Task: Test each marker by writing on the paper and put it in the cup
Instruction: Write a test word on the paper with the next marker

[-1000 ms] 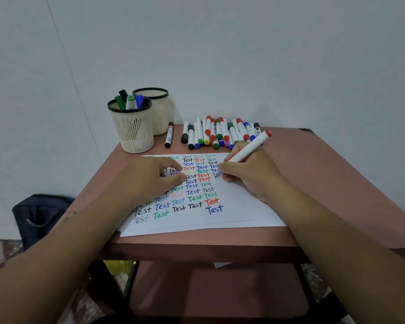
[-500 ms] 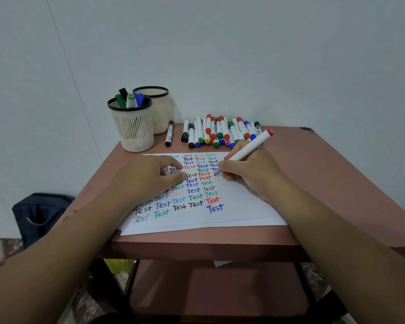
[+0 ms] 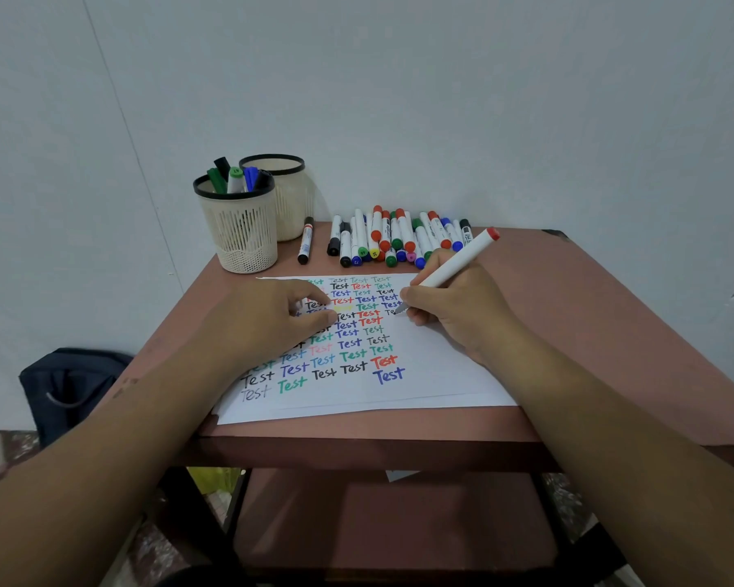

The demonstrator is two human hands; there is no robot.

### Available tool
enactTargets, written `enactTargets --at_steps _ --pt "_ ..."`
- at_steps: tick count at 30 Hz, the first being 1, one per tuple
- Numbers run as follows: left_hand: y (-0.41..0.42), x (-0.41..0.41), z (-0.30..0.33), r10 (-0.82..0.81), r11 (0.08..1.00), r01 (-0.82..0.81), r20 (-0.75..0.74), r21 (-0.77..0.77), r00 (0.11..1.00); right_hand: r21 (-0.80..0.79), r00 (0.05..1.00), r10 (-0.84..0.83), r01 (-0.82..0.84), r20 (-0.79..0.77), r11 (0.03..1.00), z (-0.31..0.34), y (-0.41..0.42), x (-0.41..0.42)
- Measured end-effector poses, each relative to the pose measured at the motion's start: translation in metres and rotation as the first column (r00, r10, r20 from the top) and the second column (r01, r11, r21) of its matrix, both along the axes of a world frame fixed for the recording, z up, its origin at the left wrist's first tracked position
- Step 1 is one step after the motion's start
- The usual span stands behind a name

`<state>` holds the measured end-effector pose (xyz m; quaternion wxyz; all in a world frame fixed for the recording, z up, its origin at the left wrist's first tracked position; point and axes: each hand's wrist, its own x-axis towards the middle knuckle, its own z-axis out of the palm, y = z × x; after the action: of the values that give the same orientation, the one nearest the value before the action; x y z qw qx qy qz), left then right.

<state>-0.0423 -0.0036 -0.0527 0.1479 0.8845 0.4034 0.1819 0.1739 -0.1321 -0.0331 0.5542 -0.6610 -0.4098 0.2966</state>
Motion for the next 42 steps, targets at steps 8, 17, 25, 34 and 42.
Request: enactTargets --at_steps 8,17,25,34,42 --pt "0.0019 -0.0004 -0.0019 -0.002 1.0 0.002 0.002 0.005 1.0 -0.028 0.998 0.028 -0.027 0.049 0.999 -0.0021 0.0003 0.0008" --pt "0.0027 0.0008 -0.0026 -0.011 1.0 0.011 0.019 -0.012 1.0 -0.033 0.998 0.033 -0.032 0.044 0.999 -0.0004 -0.0007 0.0005" --pt "0.0029 0.0012 -0.0022 -0.004 1.0 0.004 0.022 -0.02 1.0 -0.017 0.995 -0.005 0.007 0.095 1.0 -0.0005 -0.0006 0.0015" --pt "0.002 0.0007 -0.0014 -0.005 1.0 0.006 0.017 -0.013 1.0 -0.02 0.994 -0.008 0.01 0.105 1.0 -0.0032 0.0012 0.0034" --pt "0.0028 0.0009 -0.0022 0.002 1.0 -0.002 0.016 -0.01 1.0 -0.016 0.996 0.004 -0.002 0.09 1.0 -0.0048 0.0023 0.0055"
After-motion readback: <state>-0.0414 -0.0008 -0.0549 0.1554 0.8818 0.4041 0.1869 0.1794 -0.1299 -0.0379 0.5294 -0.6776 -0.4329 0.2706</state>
